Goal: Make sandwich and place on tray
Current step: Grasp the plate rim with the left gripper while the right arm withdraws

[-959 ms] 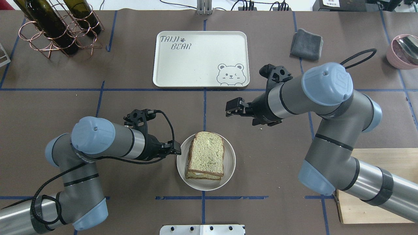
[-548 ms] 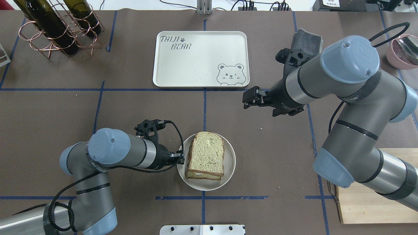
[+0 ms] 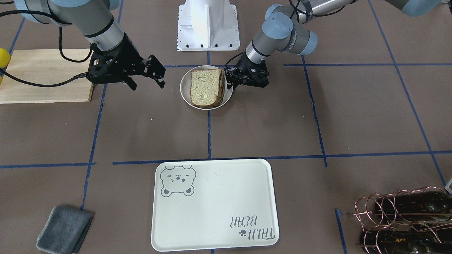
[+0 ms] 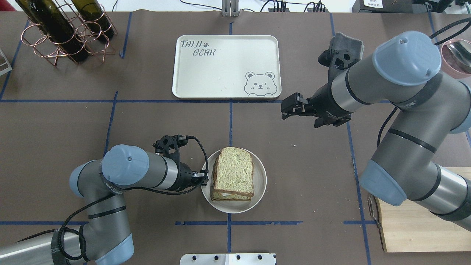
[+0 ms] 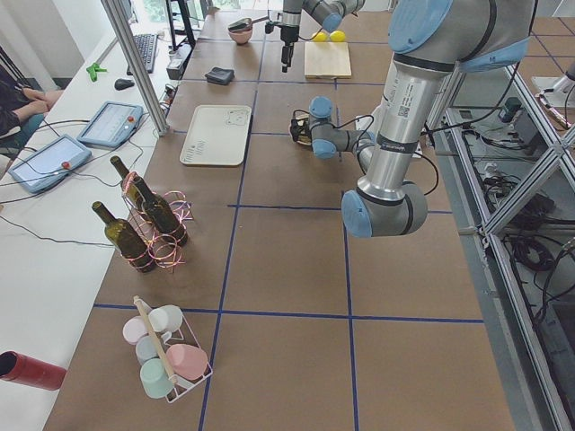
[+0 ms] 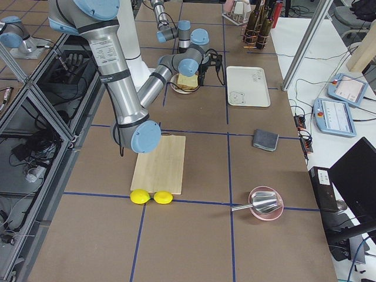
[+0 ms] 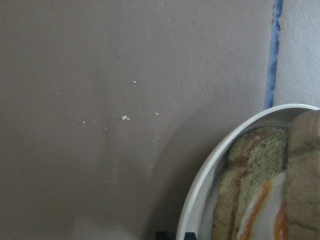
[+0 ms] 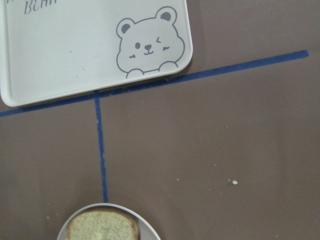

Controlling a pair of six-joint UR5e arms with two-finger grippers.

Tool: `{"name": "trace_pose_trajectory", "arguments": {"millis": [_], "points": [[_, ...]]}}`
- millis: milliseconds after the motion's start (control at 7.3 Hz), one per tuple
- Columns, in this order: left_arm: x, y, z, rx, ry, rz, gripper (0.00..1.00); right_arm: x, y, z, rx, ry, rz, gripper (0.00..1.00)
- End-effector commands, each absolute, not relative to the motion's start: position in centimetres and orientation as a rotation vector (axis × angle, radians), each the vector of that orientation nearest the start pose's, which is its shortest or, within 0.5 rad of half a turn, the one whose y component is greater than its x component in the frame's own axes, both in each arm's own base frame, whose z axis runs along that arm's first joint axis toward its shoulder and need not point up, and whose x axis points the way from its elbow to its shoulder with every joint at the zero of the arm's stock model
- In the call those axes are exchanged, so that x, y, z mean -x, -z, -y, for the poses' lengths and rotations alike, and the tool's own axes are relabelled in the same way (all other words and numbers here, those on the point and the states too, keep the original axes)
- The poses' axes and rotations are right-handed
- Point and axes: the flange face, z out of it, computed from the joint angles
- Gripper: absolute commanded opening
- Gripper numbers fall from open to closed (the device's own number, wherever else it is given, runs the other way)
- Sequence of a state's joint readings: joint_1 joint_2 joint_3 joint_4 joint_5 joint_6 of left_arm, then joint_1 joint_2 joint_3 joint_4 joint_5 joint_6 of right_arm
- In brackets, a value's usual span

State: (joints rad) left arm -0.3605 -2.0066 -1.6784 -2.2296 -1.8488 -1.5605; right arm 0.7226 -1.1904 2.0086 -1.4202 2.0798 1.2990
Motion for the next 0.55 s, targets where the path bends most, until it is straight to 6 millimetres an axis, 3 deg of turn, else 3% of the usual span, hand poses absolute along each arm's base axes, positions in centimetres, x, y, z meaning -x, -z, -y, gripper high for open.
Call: {"name": "trace_pose_trajectory", "arguments": {"millis": [0,274,411], "points": [[-55.9,-27.4,32.4,0.036,0.16,-1.241,0.0,34.2,-27.9,43.4,-0.086,-0.074,0.99,1.0],[-55.1,-25.6,33.6,0.022,0.168,-1.27,0.0,30.6,-33.5,43.2,-0.098,-0.026,0.91,1.0],[-53.8,-23.9,36.0,0.025,0.185,-1.273,0.0,28.4,-35.7,42.6,-0.106,0.012,0.885,1.0]]}}
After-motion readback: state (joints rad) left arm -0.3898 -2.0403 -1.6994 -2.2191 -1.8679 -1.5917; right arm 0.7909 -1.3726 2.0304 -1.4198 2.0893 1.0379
